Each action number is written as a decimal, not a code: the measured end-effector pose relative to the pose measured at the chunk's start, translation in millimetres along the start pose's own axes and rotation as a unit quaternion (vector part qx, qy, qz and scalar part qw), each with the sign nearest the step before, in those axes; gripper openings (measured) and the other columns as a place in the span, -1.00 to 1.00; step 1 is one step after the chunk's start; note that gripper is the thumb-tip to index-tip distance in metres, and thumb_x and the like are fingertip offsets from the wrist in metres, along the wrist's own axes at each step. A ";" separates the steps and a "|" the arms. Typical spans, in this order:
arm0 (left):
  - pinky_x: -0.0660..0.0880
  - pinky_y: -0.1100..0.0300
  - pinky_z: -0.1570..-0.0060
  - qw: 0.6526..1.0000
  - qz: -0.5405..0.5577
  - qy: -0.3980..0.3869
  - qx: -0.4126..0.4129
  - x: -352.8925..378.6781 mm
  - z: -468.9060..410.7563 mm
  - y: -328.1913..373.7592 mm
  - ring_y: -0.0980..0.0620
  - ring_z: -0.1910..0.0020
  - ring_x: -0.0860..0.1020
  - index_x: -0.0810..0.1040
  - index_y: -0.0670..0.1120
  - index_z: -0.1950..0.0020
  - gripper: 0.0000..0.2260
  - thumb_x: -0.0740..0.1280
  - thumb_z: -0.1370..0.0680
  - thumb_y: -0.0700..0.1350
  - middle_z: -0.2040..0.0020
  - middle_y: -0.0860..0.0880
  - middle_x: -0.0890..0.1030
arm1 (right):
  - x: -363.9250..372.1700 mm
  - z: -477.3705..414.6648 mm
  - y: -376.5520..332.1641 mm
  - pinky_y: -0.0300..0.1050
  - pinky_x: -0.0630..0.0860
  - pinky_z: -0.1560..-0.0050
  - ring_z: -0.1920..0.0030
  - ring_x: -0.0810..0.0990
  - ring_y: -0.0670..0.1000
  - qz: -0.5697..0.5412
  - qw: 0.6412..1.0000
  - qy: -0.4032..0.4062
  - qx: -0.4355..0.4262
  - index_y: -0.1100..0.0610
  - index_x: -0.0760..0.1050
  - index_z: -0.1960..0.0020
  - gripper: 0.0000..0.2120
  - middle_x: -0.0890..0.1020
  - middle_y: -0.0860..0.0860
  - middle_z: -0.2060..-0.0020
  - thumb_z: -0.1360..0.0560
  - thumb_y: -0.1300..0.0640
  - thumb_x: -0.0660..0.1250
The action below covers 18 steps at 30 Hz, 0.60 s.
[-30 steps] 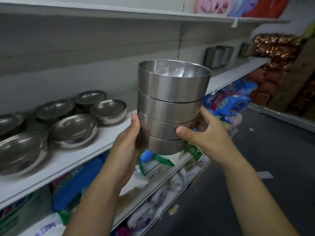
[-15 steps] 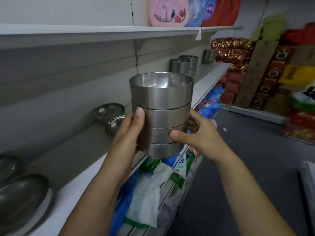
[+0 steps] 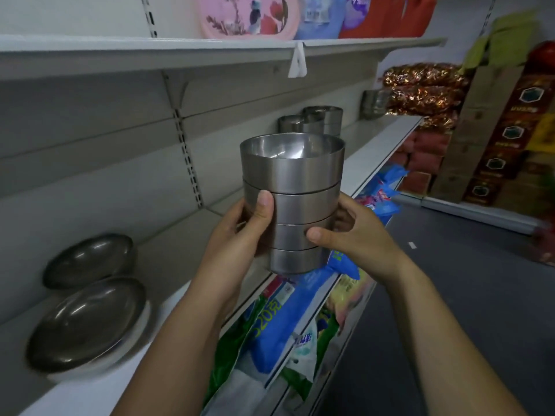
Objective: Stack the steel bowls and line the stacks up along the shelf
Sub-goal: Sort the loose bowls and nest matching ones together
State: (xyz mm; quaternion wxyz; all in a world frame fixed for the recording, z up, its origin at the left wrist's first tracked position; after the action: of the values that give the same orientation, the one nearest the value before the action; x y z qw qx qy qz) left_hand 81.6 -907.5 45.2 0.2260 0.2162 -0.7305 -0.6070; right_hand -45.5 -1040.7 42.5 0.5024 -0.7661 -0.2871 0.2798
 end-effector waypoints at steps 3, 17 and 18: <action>0.47 -0.03 -0.36 1.000 -0.011 0.007 0.002 21.2 -44.0 -7.8 0.06 -0.25 0.63 0.62 -0.04 -0.30 -0.43 0.38 -0.45 0.31 -0.22 0.01 0.69 | -32.4 -37.3 21.7 -0.21 0.53 -0.20 -0.17 0.65 -0.11 -0.003 1.000 -0.002 -0.001 0.00 0.53 -0.30 -0.39 0.71 -0.11 -0.13 -0.30 0.04 0.65; 0.50 -0.05 -0.34 0.991 -0.110 0.073 -0.006 32.2 -167.8 -52.1 0.08 -0.27 0.60 0.55 0.31 -0.31 -0.47 0.34 -0.40 0.46 -0.29 0.14 0.63 | -75.8 -171.5 105.6 -0.26 0.54 -0.15 -0.19 0.65 -0.11 -0.030 0.997 -0.066 0.017 -0.05 0.51 -0.30 -0.31 0.71 -0.12 -0.14 -0.22 0.06 0.66; 0.50 -0.05 -0.34 0.992 -0.105 0.074 -0.009 30.4 -172.8 -52.8 0.09 -0.27 0.60 0.56 0.30 -0.31 -0.50 0.35 -0.42 0.43 -0.28 0.14 0.64 | -74.0 -178.2 109.3 -0.27 0.54 -0.14 -0.19 0.65 -0.13 -0.033 0.997 -0.070 0.019 -0.07 0.51 -0.27 -0.33 0.71 -0.14 -0.13 -0.21 0.05 0.65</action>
State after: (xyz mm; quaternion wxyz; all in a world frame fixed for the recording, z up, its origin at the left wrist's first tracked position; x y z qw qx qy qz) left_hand 161.7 -1070.8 23.1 0.2164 0.3344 -0.6797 -0.6159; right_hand 49.4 -1238.7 11.6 0.5044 -0.7251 -0.3410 0.3216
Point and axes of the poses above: each hand's wrist, its own z-axis away from the middle knuckle, its own x-axis out of the palm, y = z × x, the point moved 9 cm from there along -z, towards the middle knuckle
